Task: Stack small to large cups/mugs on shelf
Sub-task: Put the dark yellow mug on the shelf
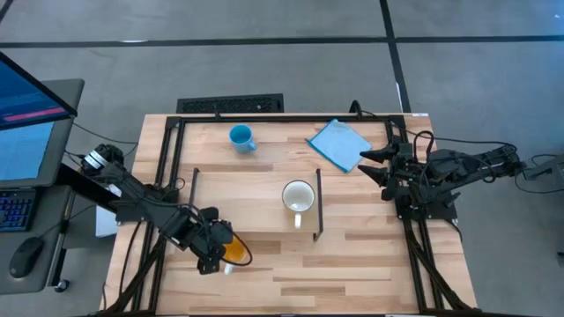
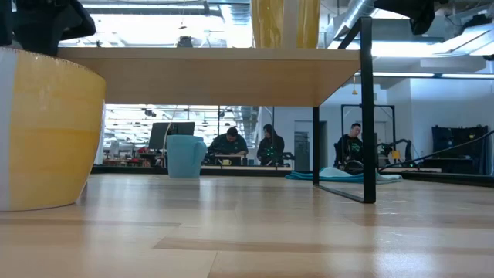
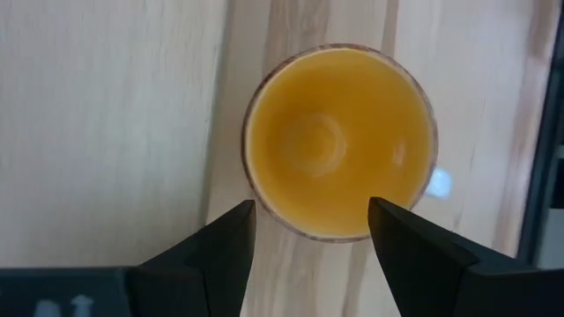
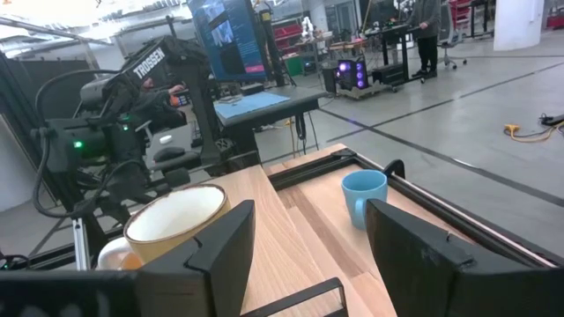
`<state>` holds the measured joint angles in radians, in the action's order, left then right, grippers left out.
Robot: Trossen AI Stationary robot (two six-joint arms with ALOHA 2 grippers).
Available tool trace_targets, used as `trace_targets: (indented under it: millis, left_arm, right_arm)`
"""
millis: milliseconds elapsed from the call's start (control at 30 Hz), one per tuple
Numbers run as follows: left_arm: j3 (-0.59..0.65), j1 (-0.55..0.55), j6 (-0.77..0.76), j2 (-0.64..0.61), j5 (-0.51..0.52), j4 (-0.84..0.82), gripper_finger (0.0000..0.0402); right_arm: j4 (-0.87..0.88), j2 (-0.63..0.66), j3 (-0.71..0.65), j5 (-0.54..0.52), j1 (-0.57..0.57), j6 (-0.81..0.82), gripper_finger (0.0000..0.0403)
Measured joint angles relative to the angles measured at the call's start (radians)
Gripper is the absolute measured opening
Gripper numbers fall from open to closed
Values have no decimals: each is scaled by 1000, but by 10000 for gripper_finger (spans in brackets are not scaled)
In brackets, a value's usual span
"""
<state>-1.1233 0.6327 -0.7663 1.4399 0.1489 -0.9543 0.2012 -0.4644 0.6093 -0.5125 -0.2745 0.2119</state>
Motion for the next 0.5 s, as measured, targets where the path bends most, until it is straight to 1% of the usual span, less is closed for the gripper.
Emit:
trace_targets:
  millis: [67, 233, 500]
  left_arm:
    - [0, 0, -15, 0, -20, 14, 212]
    - [0, 1, -59, 0, -21, 28, 212]
    - [0, -10, -82, 0, -17, 5, 213]
  right_arm:
    - [0, 0, 0, 0, 0, 0, 240]
    - [0, 0, 0, 0, 0, -2, 240]
    - [5, 0, 0, 0, 0, -2, 240]
